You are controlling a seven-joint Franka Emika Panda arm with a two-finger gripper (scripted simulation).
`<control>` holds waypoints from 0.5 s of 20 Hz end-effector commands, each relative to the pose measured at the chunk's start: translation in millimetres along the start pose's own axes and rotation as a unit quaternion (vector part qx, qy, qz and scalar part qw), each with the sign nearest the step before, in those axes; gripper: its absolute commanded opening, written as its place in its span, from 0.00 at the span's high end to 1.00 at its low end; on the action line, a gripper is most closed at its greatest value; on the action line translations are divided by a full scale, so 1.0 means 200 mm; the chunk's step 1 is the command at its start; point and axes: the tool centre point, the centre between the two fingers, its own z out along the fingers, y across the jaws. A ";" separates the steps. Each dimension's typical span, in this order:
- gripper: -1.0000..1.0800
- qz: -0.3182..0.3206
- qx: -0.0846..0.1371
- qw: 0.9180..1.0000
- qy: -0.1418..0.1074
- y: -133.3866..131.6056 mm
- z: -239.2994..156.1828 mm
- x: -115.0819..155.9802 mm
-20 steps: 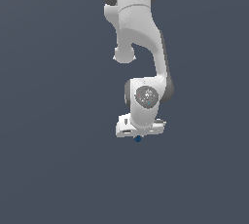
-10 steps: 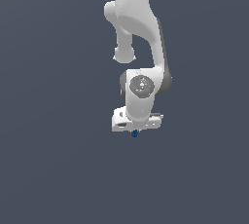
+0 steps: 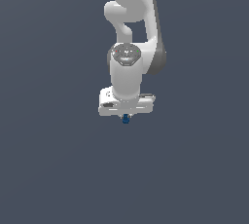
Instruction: Pick up the object and move it to a goal position.
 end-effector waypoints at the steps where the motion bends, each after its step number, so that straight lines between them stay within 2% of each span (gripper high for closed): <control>1: 1.00 0.000 0.000 1.000 0.000 0.06 -0.13 -0.05; 10: 1.00 0.000 0.001 1.000 0.001 0.30 -0.61 -0.23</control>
